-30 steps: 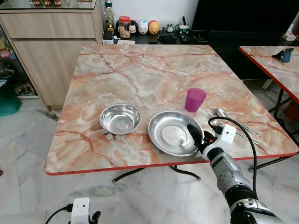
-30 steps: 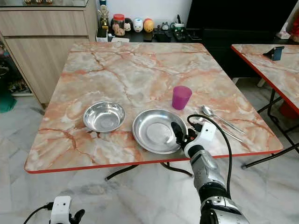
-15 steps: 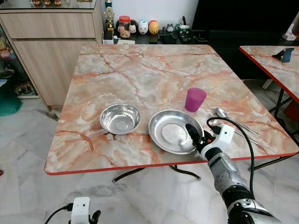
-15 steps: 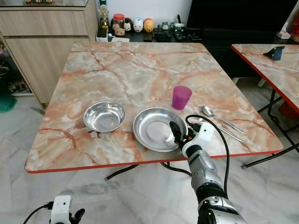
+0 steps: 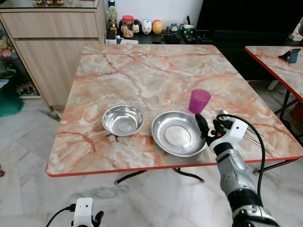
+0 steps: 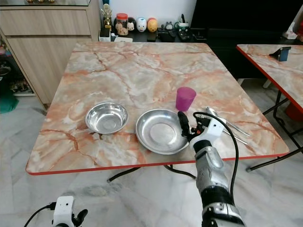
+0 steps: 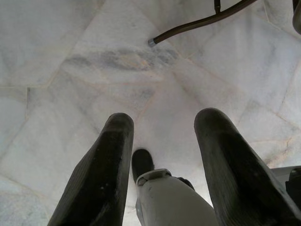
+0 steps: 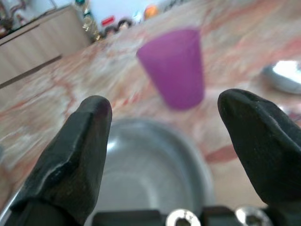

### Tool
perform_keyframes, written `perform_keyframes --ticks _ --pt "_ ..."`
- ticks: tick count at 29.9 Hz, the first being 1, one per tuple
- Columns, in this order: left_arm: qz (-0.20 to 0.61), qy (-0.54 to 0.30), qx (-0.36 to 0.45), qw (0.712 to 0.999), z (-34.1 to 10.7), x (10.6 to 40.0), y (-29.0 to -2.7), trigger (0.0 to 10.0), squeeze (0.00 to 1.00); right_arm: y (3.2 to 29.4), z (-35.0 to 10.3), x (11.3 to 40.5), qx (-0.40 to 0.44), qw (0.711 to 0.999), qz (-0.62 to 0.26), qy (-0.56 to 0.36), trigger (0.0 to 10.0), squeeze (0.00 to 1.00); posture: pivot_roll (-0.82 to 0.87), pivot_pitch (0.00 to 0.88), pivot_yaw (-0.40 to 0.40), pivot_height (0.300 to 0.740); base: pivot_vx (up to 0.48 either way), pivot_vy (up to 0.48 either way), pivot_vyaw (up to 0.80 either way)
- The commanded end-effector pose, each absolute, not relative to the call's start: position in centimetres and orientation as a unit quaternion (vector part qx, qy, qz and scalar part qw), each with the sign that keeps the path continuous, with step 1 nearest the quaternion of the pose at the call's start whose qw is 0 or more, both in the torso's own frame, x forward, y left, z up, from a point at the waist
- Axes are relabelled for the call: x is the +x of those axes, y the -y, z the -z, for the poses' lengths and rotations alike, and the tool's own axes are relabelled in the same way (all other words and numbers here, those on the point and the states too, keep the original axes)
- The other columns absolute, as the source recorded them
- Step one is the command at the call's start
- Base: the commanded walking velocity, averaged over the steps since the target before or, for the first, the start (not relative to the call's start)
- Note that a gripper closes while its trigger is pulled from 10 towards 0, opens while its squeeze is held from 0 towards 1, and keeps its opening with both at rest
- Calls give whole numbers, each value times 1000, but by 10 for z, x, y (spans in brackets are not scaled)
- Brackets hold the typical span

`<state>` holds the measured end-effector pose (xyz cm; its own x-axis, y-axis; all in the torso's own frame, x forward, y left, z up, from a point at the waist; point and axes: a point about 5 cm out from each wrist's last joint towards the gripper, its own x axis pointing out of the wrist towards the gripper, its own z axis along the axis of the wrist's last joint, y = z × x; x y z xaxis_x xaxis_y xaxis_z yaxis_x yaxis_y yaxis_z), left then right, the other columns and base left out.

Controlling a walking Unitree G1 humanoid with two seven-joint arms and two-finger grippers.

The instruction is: Setting the table

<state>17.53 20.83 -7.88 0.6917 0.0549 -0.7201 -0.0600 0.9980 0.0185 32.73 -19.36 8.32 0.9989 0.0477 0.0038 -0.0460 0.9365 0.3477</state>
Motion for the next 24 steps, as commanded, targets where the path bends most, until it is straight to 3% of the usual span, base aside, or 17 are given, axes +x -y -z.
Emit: perform_keyframes --ticks 1,3,5,7,12,14,15,17,19,21,22,24 --pt "-25 -386 0 922 78 176 -206 10000 0 199 -95 326 114 993 -3 29 10000 0 -34 0 -84 740 0 0 0" --pt "-24 -386 -1 922 79 175 -206 10000 0 196 -102 321 31 998 -4 55 10000 0 -36 0 -86 740 0 0 0" --pt "-24 -386 -1 922 79 175 -207 10000 0 194 -106 316 32 997 4 72 10000 0 -34 0 -88 740 0 0 0" --pt "-26 -388 -2 921 79 173 -207 10000 0 193 -117 302 -29 994 23 105 10000 0 -31 0 -96 740 0 0 0" --pt "-28 -393 -3 919 81 170 -208 10000 0 196 -120 286 -96 988 61 109 10000 0 -39 0 -100 740 0 0 0" --pt "-28 -397 -4 917 82 168 -206 10000 0 206 -113 274 -106 983 126 84 10000 0 -48 0 -99 740 0 0 0" --pt "-27 -399 -5 916 83 168 -204 10000 0 220 -93 262 -115 973 200 17 10000 0 -51 0 -102 740 0 0 0" --pt "-26 -400 -5 916 83 169 -203 10000 0 225 -84 255 -103 967 231 -8 10000 0 -50 0 -104 740 0 0 0" --pt "-26 -398 -9 917 82 172 -199 10000 0 250 -44 233 -33 927 349 -131 10000 0 -50 0 -113 740 0 0 0" --pt "-26 -397 -10 917 82 173 -199 10000 0 256 -35 227 -16 912 377 -158 10000 0 -50 0 -119 740 0 0 0" --pt "-28 -397 -10 917 81 174 -199 10000 0 268 -21 215 9 881 428 -199 10000 0 -55 0 -123 740 0 0 0" --pt "-32 -396 -10 917 81 174 -200 10000 0 277 -6 203 32 848 471 -241 10000 0 -56 0 -128 740 0 0 0"
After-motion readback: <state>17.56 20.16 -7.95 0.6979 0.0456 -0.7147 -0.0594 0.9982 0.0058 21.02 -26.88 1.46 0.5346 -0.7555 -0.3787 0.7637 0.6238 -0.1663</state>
